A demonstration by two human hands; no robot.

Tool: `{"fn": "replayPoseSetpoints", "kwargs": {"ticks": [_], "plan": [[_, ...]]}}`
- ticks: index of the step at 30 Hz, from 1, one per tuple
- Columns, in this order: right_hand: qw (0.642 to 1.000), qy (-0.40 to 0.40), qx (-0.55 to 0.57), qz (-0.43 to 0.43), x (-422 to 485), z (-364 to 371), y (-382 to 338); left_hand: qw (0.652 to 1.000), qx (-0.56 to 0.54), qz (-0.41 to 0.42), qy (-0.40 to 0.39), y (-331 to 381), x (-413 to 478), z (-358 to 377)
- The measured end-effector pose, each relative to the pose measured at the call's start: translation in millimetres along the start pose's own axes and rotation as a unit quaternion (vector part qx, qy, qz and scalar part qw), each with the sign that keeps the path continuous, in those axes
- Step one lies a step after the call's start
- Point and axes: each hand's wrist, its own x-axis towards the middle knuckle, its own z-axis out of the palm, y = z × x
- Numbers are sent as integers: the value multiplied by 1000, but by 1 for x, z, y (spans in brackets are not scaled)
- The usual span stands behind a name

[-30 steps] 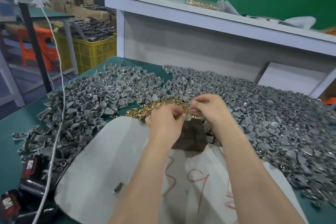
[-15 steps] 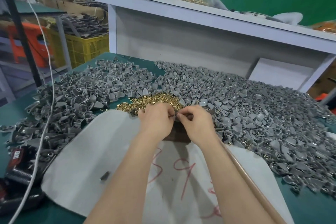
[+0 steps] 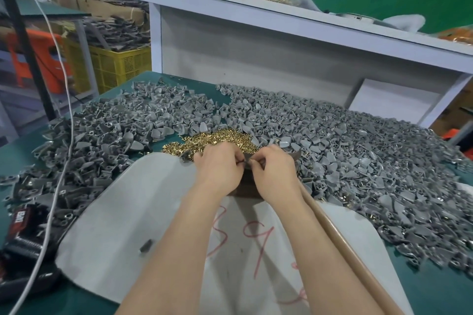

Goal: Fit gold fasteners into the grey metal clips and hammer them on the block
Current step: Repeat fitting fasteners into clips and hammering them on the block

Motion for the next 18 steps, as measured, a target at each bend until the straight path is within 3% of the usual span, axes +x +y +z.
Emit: {"fn": "replayPoseSetpoints", "kwargs": {"ticks": [8,18], "plan": [[994,-72,-76,31,13,-9,-11,1000,8,3,-1,2,1,1],[997,-75,-9,26,9,-10,-4,1000,17,8,3,1,0,0]]}}
